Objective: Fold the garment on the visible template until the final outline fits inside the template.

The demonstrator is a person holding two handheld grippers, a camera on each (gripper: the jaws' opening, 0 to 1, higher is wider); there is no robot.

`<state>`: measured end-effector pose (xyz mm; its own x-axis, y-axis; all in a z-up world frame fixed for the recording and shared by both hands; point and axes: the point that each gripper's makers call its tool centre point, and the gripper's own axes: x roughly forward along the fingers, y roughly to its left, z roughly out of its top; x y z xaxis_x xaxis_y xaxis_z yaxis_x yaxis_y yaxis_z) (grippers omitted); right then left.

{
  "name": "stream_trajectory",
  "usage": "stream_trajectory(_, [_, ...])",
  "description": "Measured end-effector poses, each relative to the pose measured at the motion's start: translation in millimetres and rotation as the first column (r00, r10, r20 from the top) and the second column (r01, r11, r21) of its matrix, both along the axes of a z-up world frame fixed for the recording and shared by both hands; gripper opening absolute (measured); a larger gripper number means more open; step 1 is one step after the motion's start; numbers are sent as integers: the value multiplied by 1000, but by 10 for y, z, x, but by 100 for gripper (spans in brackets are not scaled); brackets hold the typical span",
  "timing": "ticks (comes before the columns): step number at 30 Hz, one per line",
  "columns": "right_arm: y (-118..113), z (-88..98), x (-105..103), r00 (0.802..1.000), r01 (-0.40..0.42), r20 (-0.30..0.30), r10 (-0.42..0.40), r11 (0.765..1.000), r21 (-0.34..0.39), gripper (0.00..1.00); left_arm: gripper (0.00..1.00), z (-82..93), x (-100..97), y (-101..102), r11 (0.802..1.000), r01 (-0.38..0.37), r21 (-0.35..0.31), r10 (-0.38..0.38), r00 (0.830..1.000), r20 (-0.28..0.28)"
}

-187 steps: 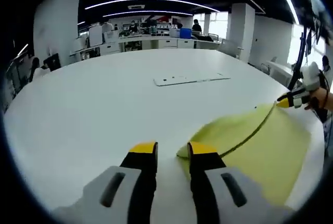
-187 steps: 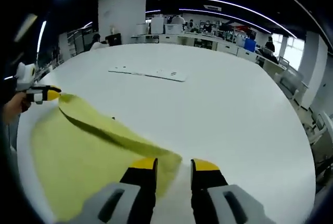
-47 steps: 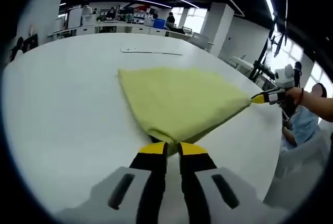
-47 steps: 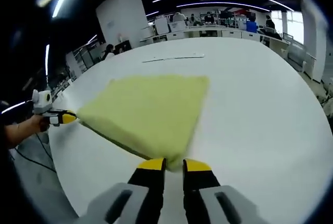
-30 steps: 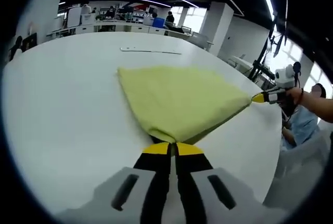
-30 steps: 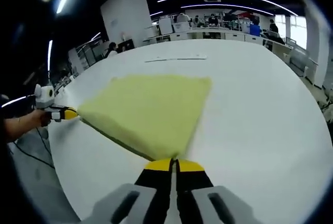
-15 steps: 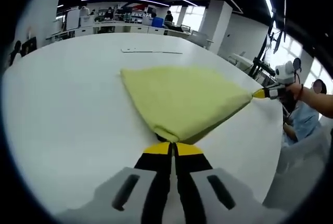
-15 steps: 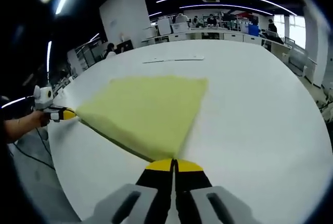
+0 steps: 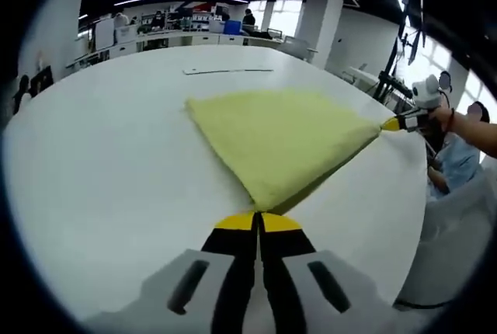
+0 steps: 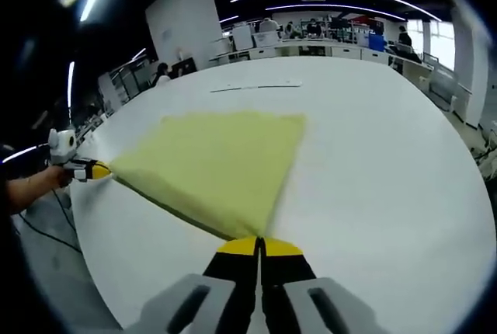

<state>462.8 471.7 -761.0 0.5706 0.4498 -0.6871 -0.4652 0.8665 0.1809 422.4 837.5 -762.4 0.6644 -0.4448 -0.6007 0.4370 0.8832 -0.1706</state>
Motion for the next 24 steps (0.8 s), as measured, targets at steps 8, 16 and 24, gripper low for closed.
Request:
stream_trajectory(8, [-29,-11,-91,1000,-8,-12,8,1000,-3,0,0,-35,-94,-11,999,26,30,-26,1000,-8])
stream_trajectory(16, [-53,-21,-182,1000,-8,-17,8,1000,0,0,0,-55,-199,-23,999,21,29,-21,1000,-8])
stream_trajectory(24, [-29,-7,-195,1000,-20,-11,20,1000,15,0,0,-60,-209,-33,999,22,38,-21,1000,-9])
